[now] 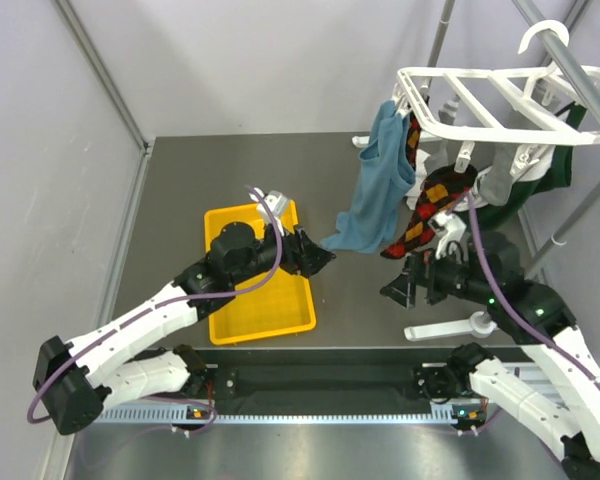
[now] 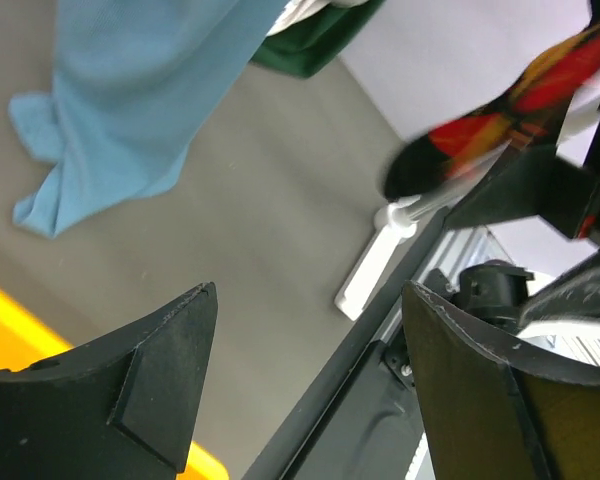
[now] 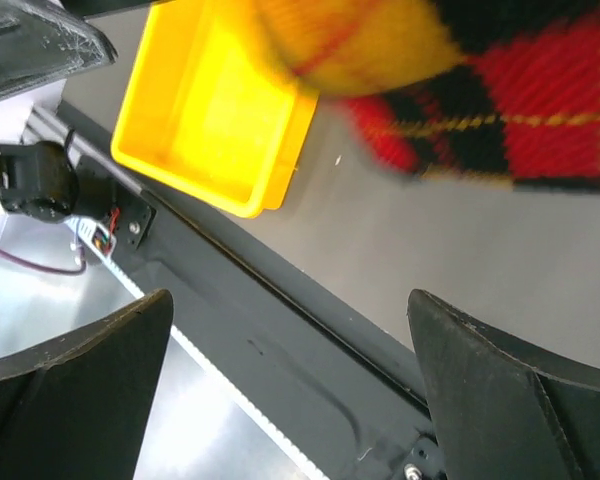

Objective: Clip the socks to the hanger
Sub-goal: Reset both arms

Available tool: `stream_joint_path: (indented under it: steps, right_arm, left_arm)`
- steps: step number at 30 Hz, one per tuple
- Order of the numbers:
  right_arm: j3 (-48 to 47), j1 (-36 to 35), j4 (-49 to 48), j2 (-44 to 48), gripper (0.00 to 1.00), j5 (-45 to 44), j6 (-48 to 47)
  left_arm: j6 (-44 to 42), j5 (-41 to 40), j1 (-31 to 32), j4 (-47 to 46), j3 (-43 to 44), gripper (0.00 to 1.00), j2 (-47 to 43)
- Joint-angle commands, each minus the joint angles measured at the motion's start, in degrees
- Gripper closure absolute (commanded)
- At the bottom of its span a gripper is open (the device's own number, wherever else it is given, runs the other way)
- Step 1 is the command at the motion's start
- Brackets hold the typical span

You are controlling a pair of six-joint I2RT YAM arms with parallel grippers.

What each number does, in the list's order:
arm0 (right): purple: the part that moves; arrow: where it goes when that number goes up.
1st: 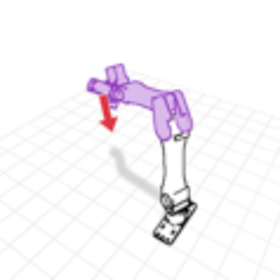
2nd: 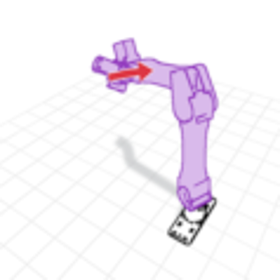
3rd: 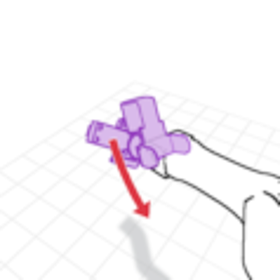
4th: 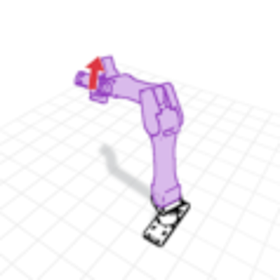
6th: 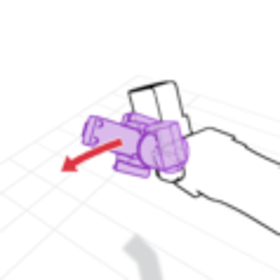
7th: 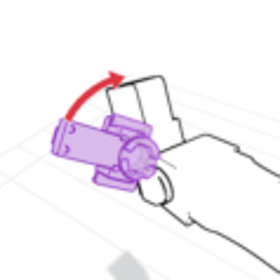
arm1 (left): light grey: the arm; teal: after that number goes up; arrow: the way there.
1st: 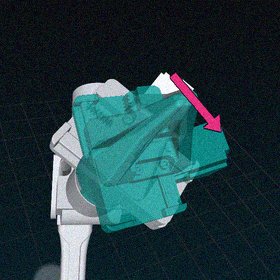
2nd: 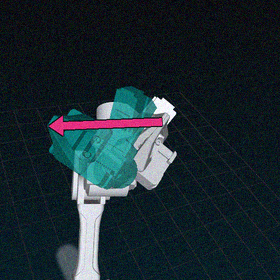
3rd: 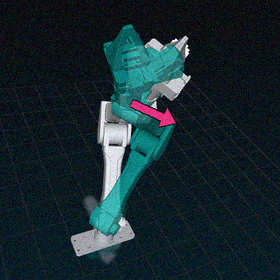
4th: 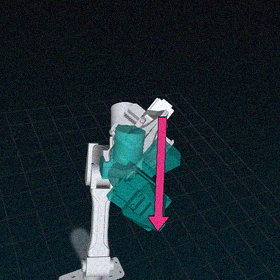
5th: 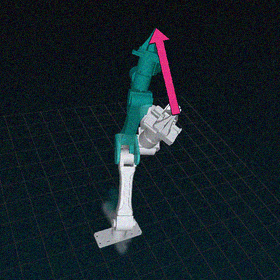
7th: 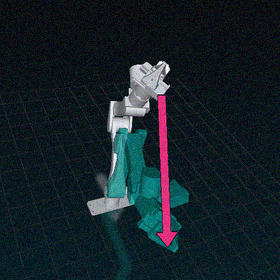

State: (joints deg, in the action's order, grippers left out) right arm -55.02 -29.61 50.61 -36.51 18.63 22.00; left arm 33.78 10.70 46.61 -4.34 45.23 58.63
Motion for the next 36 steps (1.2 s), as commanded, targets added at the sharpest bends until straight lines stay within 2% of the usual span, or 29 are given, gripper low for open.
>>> stream_joint_path:
  steps: [1, 5, 9, 14, 18, 25, 28, 33, 36]
  right_arm:
    - [5.27, -7.01, -10.17, -0.66, 0.0, -4.03, 5.15]
    - [9.32, -14.5, -18.51, -2.06, 0.0, -12.81, 8.14]
    - [13.0, -18.2, -25.2, -4.53, 0.01, -15.38, 9.02]
    - [16.78, -18.82, -31.7, -6.9, 0.0, -17.4, 10.08]
    - [23.27, -18.91, -42.92, -8.31, 0.0, -18.37, 11.31]
    - [30.41, -19.0, -61.22, -16.99, 0.0, -18.46, 14.12]
    - [30.85, -19.0, -65.19, -19.29, 0.0, -18.46, 12.73]
    - [36.9, -18.91, -75.64, -15.62, 0.0, -22.14, 10.7]
    - [44.09, -18.91, -79.86, -8.95, 0.0, -25.74, 11.92]
  left_arm:
    - [2.25, -3.14, 0.06, -1.11, -2.86, 0.21, -1.76]
    - [3.48, -4.37, -0.03, -1.46, -5.5, 0.22, -3.52]
    - [4.62, -6.39, 0.06, -1.02, -9.01, 0.22, -6.07]
    - [6.47, -10.16, 0.06, 0.82, -12.53, 0.22, -10.98]
    - [8.05, -16.14, 0.06, 2.31, -16.83, 0.22, -15.21]
    - [12.36, -18.87, -0.12, 4.07, -21.85, 0.21, -21.88]
    - [14.55, -18.87, -0.03, 2.24, -25.62, 0.21, -25.56]
    - [17.46, -17.82, -0.03, -4.78, -33.78, 0.2, -32.51]
    - [19.48, -16.94, -0.12, -6.56, -38.7, 0.2, -39.45]
